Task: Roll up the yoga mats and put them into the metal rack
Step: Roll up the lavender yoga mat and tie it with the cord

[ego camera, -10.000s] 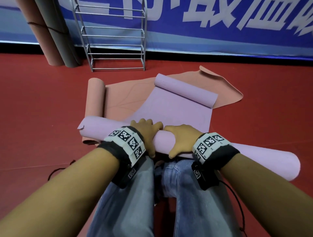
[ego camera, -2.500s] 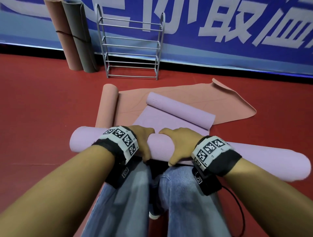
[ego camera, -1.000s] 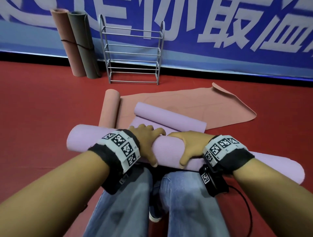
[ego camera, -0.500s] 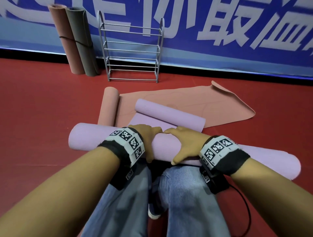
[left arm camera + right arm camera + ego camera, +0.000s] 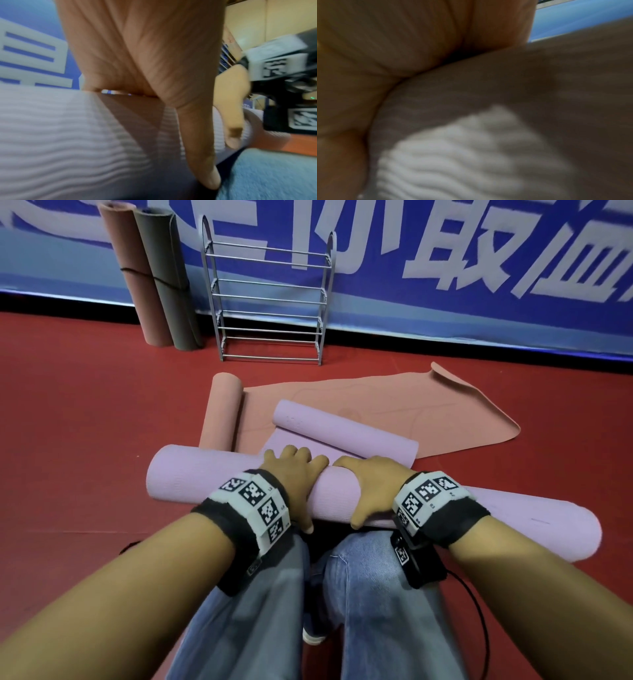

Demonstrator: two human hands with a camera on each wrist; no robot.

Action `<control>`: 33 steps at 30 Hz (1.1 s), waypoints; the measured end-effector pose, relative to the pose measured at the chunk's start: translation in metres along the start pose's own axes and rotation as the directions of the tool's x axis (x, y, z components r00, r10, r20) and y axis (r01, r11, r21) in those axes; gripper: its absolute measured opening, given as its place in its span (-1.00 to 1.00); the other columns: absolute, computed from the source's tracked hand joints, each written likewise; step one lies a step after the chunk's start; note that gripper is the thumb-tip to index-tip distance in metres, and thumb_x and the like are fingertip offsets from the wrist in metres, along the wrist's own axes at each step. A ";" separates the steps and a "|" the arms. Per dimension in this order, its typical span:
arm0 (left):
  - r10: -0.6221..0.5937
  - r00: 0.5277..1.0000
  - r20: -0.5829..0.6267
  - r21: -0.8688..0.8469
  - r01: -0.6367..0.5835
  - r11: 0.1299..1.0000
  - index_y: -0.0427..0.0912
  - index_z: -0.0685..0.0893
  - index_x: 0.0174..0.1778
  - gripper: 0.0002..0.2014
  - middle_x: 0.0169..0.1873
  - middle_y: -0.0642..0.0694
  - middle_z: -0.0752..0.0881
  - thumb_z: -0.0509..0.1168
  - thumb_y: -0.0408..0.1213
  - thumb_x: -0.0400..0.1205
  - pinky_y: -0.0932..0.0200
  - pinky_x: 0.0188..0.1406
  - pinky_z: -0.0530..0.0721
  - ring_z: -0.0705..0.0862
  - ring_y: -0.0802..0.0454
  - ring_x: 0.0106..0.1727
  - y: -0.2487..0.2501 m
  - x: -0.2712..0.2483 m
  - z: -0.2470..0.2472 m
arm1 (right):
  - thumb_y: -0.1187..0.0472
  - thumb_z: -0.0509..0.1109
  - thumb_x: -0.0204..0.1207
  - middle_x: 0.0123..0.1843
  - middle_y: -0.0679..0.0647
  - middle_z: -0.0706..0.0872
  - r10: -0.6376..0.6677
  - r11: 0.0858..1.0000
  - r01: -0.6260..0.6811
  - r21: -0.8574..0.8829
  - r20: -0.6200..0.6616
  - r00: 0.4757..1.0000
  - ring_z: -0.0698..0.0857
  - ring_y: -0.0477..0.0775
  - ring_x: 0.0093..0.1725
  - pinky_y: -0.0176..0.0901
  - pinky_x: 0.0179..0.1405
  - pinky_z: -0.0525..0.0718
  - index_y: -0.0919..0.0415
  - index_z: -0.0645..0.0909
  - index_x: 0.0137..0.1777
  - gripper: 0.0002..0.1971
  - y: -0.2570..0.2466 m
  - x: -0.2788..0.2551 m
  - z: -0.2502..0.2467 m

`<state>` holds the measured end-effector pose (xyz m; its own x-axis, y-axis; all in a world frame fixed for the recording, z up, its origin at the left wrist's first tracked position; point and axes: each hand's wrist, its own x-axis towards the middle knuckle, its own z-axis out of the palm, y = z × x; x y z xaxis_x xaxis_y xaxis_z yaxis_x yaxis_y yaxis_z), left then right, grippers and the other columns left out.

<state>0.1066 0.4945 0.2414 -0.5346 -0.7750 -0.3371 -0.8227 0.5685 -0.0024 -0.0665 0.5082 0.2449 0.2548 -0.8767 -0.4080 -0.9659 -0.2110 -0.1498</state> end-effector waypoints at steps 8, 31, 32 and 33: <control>-0.068 0.997 -0.044 0.035 0.070 0.997 0.04 0.24 0.48 0.09 0.33 -0.11 0.52 0.65 0.21 0.10 -0.17 0.37 0.35 0.50 -0.17 0.36 0.002 0.008 0.011 | -0.02 0.73 0.06 0.23 0.04 0.67 0.018 0.997 -0.019 0.081 0.010 1.000 0.63 0.12 0.19 -0.05 0.19 0.62 -0.11 0.27 0.57 0.05 0.004 0.010 0.005; -0.037 0.999 0.028 -0.094 0.040 0.995 0.14 0.41 0.15 -0.35 -0.13 0.07 0.67 0.56 0.05 0.20 0.11 -0.14 0.59 0.64 -0.03 -0.12 -0.004 0.008 -0.010 | 0.01 0.67 0.07 -0.07 0.04 0.72 -0.001 0.994 -0.007 -0.111 -0.078 0.997 0.70 0.18 -0.06 0.05 -0.08 0.74 -0.12 0.33 0.44 -0.09 -0.004 -0.018 -0.008; -0.035 0.999 0.024 -0.102 0.038 0.994 0.15 0.42 0.12 -0.37 -0.13 0.07 0.68 0.56 0.06 0.20 0.11 -0.14 0.62 0.65 -0.01 -0.11 -0.003 0.006 -0.013 | 0.03 0.68 0.07 -0.10 0.02 0.71 -0.009 0.996 0.003 -0.094 -0.065 0.998 0.69 0.17 -0.07 0.03 -0.08 0.74 -0.13 0.36 0.43 -0.11 -0.004 -0.021 -0.013; -0.034 0.999 0.029 -0.112 0.037 0.993 0.16 0.43 0.10 -0.38 -0.14 0.08 0.68 0.56 0.07 0.19 0.12 -0.13 0.65 0.67 0.00 -0.11 -0.003 0.004 -0.015 | 0.05 0.69 0.07 -0.13 -0.01 0.68 -0.018 0.997 0.015 -0.071 -0.046 0.999 0.69 0.14 -0.08 0.01 -0.09 0.73 -0.13 0.39 0.41 -0.13 -0.005 -0.025 -0.018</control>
<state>0.1040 0.4857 0.2539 -0.5004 -0.7856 -0.3639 -0.8584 0.5049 0.0905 -0.0689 0.5230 0.2717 0.2698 -0.8917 -0.3635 -0.9629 -0.2541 -0.0913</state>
